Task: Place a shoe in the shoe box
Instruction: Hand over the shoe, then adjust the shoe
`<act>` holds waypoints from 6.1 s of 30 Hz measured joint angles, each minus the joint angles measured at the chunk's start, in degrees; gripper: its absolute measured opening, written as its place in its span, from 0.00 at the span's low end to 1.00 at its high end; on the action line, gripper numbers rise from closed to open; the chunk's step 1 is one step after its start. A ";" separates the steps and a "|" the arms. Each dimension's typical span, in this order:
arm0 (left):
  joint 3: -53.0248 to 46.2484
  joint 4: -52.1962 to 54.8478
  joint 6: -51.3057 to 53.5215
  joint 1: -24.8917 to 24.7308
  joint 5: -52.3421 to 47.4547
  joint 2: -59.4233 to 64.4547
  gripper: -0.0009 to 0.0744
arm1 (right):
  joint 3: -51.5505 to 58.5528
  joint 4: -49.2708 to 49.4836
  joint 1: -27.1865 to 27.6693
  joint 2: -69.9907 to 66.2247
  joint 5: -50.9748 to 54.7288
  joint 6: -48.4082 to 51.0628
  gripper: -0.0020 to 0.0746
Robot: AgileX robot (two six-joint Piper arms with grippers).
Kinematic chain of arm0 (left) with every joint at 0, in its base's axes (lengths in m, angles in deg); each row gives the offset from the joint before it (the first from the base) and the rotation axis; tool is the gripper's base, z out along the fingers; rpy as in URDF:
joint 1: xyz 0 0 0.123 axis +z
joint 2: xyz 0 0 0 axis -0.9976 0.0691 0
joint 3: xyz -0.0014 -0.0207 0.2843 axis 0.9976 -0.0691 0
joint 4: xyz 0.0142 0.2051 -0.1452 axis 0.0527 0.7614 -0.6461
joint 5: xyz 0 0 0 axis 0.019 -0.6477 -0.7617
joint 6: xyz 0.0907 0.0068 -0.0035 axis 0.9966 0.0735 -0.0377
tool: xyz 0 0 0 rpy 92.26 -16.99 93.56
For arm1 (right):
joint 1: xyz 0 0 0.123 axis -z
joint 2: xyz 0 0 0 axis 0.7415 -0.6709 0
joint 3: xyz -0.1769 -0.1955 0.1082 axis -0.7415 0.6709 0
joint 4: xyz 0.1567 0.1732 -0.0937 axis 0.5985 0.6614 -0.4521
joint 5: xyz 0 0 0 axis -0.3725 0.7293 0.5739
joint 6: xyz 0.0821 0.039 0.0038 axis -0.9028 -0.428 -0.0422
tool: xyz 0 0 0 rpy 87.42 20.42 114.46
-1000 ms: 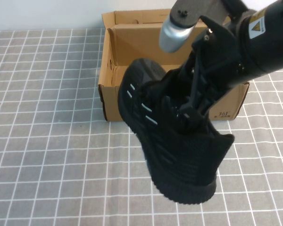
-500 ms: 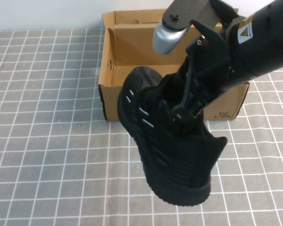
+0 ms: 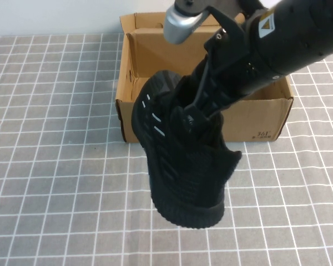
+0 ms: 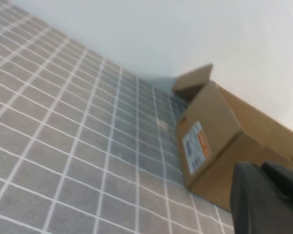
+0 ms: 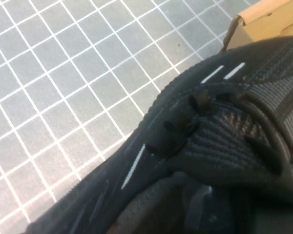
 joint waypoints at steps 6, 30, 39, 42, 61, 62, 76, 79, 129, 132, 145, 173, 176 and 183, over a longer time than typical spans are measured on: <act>11.96 -0.17 7.63 0.00 -14.76 3.70 0.01 | -2.10 -0.52 0.00 -1.51 0.38 -2.23 0.02; 38.14 -59.91 95.01 -9.43 -19.97 48.49 0.01 | -21.55 -10.70 0.82 -15.56 8.86 -16.35 0.02; 45.66 -64.10 102.26 -28.24 -10.19 59.62 0.01 | -27.09 -11.74 4.07 -19.67 12.05 -18.34 0.02; 46.80 -61.28 103.54 -32.73 -6.46 61.00 0.02 | -27.46 -11.74 5.40 -20.09 12.38 -19.07 0.02; 47.63 -73.55 119.36 -35.21 -1.58 71.56 0.87 | -27.60 -10.17 7.94 -20.45 12.59 -19.50 0.02; 48.07 -73.87 120.09 -35.21 -0.75 72.70 0.87 | -27.60 -9.92 7.94 -20.45 12.59 -19.50 0.02; 54.91 -74.83 121.45 -34.85 2.01 81.55 0.88 | -27.60 -9.15 7.94 -20.45 12.45 -19.50 0.02; 55.42 -74.83 121.45 -34.85 3.04 82.37 0.88 | -27.60 -9.02 7.94 -20.45 12.45 -19.28 0.02; 57.29 -75.68 126.23 -34.85 12.87 88.27 0.04 | -28.00 -5.55 7.98 -20.86 13.99 -13.68 0.18; 57.29 -75.78 126.87 -34.85 13.08 88.27 0.04 | -28.00 -5.67 7.98 -20.66 14.11 -13.68 0.26; 59.75 -75.78 133.82 -34.85 13.17 88.36 0.04 | -28.00 -13.15 7.98 -15.35 14.51 -14.57 0.17; 90.89 -38.62 95.89 -15.30 -35.32 99.94 0.04 | 11.39 -22.04 7.98 19.11 14.54 -29.82 0.01; 96.34 -35.64 95.17 -15.30 -38.03 103.75 0.04 | 16.27 -23.48 7.98 22.50 14.06 -31.18 0.01; 107.85 -34.07 97.06 -14.40 -44.41 113.85 0.04 | 24.88 -30.33 7.98 28.88 13.24 -36.39 0.01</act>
